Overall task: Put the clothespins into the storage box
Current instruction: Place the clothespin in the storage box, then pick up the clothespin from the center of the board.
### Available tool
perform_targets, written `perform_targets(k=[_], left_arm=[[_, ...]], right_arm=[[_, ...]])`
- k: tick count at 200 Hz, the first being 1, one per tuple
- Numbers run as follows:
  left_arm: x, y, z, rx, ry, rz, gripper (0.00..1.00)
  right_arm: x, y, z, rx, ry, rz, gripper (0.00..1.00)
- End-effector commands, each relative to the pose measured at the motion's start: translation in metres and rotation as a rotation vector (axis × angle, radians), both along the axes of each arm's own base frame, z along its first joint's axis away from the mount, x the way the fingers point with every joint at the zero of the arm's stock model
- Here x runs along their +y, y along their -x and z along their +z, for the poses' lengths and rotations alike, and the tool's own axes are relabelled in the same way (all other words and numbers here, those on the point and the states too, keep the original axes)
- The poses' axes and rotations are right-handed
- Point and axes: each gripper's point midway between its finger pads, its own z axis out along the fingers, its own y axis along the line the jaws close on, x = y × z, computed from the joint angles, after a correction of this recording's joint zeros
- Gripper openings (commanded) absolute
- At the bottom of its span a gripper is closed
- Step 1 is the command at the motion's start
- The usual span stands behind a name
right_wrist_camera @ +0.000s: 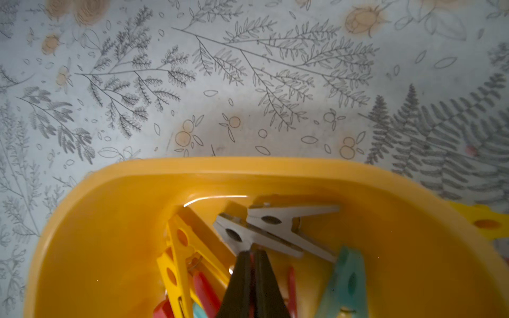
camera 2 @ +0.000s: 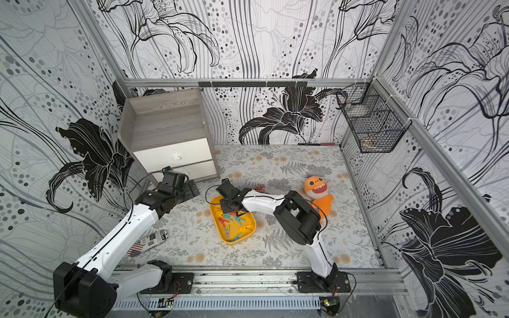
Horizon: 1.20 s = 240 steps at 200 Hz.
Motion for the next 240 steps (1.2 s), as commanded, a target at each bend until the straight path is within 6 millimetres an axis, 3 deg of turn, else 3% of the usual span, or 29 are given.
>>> perform_targets(k=[1, 38, 67, 94, 116, 147, 170, 204, 240], left_arm=[[0.001, -0.002, 0.004, -0.034, -0.002, 0.013, 0.97], [0.001, -0.003, 0.003, -0.031, -0.001, 0.014, 0.97], [0.0, -0.003, 0.002, -0.032, -0.001, 0.013, 0.97], [0.002, -0.002, 0.003, -0.032, -0.005, 0.014, 0.97], [0.002, -0.002, 0.003, -0.031, -0.005, 0.013, 0.97], [0.001, -0.002, 0.004, -0.037, 0.0, 0.014, 0.97], [0.001, -0.002, 0.005, -0.038, 0.0, 0.015, 0.97], [0.001, -0.003, 0.007, -0.037, -0.005, 0.013, 0.97], [0.0, -0.007, 0.009, -0.038, -0.001, 0.013, 0.97]], right_arm=[[0.016, -0.008, 0.005, -0.002, -0.056, -0.014, 0.1], [0.024, -0.005, 0.01, 0.011, -0.105, 0.004, 0.22], [0.019, -0.004, 0.031, -0.012, -0.127, 0.006, 0.24], [-0.008, -0.013, 0.064, -0.066, -0.146, -0.042, 0.25], [-0.054, -0.028, 0.076, -0.097, -0.127, -0.125, 0.29], [-0.127, -0.052, 0.057, -0.095, 0.001, -0.247, 0.37], [-0.164, -0.06, 0.039, -0.068, 0.075, -0.286, 0.38], [-0.191, -0.051, 0.012, 0.004, 0.178, -0.259, 0.39], [-0.194, -0.041, -0.007, 0.057, 0.202, -0.215, 0.37]])
